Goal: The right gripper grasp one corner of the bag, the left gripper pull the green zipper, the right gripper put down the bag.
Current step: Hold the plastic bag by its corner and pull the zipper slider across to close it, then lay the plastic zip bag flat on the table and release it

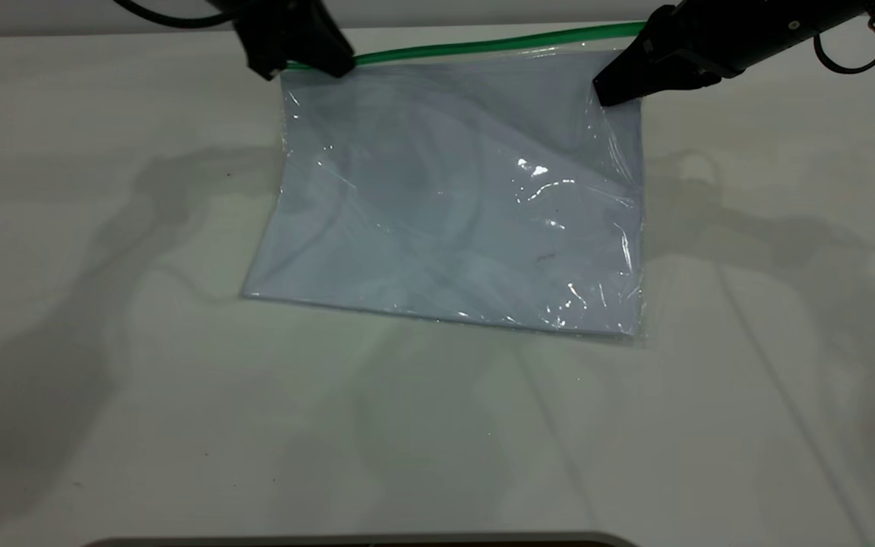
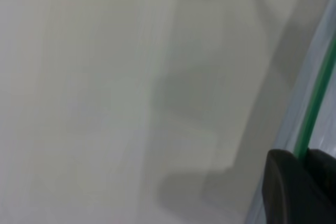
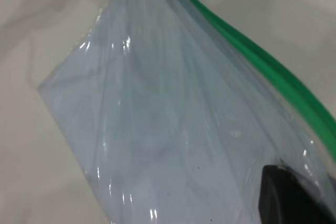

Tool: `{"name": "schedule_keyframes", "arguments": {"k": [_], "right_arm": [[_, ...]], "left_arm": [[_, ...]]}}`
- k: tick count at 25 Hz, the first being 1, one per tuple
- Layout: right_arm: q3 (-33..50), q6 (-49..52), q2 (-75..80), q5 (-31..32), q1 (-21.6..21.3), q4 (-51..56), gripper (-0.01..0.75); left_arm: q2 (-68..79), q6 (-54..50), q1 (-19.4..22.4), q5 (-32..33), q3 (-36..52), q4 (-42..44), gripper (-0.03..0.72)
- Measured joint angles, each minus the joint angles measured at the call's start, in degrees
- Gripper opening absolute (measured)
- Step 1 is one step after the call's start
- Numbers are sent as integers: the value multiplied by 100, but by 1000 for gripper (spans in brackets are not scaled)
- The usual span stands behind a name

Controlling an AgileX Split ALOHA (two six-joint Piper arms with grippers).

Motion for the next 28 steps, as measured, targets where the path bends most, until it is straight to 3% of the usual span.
{"name": "schedule_keyframes", "arguments": {"k": [10,22,26,28], "right_arm": [[0,11,0,-14,-1,-24,36],[5,119,0,-62,-6,-28,53],[5,222,0,-253,-62,0,121],[5,252,-4,-296,-106,19,216]], "left_arm": [[0,-683,219,38,0,868,55],[0,-765,269,130,0,1055,94],[0,-932,318,143,0,1191,185],[0,-1074,328,143,0,1210,249]]}}
